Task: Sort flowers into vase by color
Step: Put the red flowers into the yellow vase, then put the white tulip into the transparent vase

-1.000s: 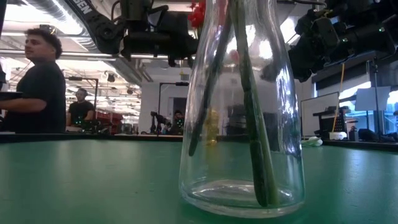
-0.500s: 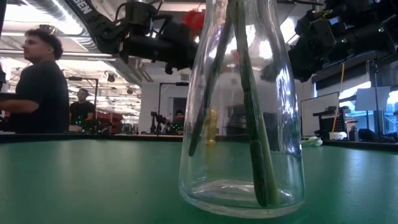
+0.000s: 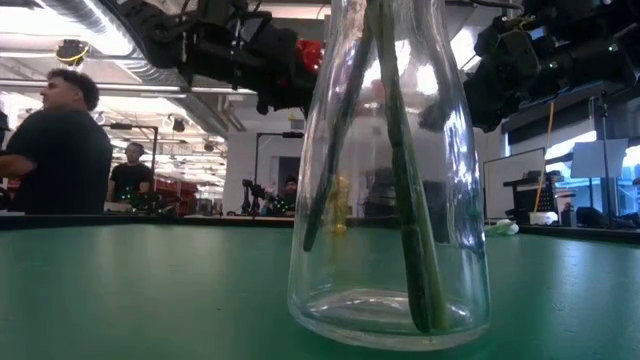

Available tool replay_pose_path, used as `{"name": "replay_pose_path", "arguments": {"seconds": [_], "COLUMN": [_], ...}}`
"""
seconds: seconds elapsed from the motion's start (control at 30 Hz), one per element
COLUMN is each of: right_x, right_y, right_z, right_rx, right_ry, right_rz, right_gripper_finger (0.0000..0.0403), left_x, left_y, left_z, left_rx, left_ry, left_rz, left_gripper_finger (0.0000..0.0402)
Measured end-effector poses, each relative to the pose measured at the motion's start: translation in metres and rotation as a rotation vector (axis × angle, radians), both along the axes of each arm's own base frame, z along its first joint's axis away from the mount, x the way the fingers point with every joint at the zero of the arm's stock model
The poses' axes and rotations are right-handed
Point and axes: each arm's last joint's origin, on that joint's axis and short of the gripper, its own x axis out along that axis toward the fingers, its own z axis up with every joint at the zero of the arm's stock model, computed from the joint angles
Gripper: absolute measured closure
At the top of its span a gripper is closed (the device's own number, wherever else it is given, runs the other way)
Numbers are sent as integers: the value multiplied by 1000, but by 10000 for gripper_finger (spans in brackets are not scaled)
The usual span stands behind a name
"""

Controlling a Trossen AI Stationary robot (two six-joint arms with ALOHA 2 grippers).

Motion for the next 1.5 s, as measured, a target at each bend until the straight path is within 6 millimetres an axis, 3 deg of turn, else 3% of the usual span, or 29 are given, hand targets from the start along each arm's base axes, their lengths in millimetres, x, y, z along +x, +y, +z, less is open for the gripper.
{"name": "replay_pose_path", "arguments": {"seconds": [0.57,0.77,1.0,1.23,1.5], "right_x": [0,-1,-9,-18,-23], "right_y": [0,-2,-12,-28,-61], "right_z": [0,0,-9,-20,-15], "right_rx": [5,24,148,256,436], "right_ry": [-2,-10,-29,1,162], "right_rz": [-11,-96,-548,-758,-817], "right_gripper_finger": [204,204,204,204,204], "left_x": [-46,-55,-65,-75,-89], "left_y": [-26,-29,-29,-26,-19], "left_z": [32,25,11,-1,-45], "left_rx": [-48,-114,-131,-151,-266], "left_ry": [167,277,449,576,523], "left_rz": [70,82,202,311,223], "left_gripper_finger": [153,153,153,153,153]}}
